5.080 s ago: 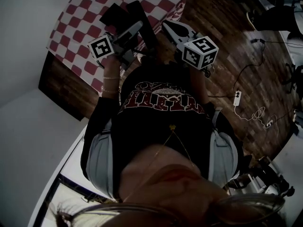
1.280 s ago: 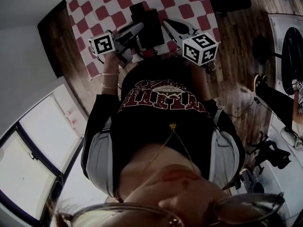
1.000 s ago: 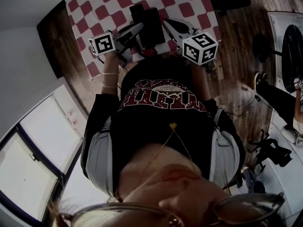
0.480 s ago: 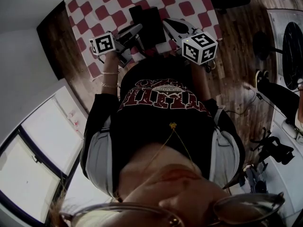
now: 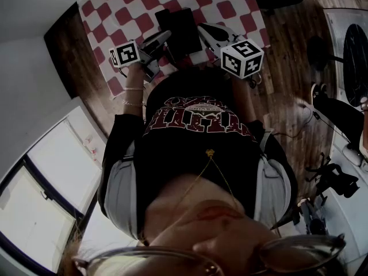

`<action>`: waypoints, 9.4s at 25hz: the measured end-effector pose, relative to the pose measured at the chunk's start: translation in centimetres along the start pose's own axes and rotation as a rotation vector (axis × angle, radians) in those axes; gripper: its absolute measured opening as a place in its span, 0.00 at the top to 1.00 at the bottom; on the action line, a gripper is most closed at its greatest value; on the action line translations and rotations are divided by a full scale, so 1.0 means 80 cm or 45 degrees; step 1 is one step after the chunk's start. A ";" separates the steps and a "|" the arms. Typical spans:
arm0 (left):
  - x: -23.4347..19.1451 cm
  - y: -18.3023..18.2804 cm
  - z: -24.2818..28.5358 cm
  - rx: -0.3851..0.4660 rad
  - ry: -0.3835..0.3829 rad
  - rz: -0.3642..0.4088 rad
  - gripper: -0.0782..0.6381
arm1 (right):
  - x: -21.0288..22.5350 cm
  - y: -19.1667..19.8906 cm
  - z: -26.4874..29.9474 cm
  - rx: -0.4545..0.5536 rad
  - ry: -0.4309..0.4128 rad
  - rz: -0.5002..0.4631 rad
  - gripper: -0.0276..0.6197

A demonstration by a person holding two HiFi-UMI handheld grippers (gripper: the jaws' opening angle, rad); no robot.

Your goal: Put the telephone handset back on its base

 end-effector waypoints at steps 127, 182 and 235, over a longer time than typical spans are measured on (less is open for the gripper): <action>-0.084 0.040 0.010 -0.266 -0.185 0.155 0.74 | 0.008 0.007 -0.007 0.042 0.055 0.061 0.93; -0.093 0.046 0.010 -0.284 -0.389 0.373 0.75 | -0.006 0.013 -0.006 0.037 0.028 0.037 0.93; 0.038 0.025 0.026 -0.364 -0.502 1.162 0.87 | -0.014 0.045 0.020 0.023 0.110 -0.019 0.93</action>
Point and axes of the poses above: the fingertips, and each gripper's own axes: z forward along the fingers, x to its right, y out of its underside, the point moved 2 cm from there along -z, backward along the fingers, and after that the axes turned 10 degrees about z, right-handed, at the moved point
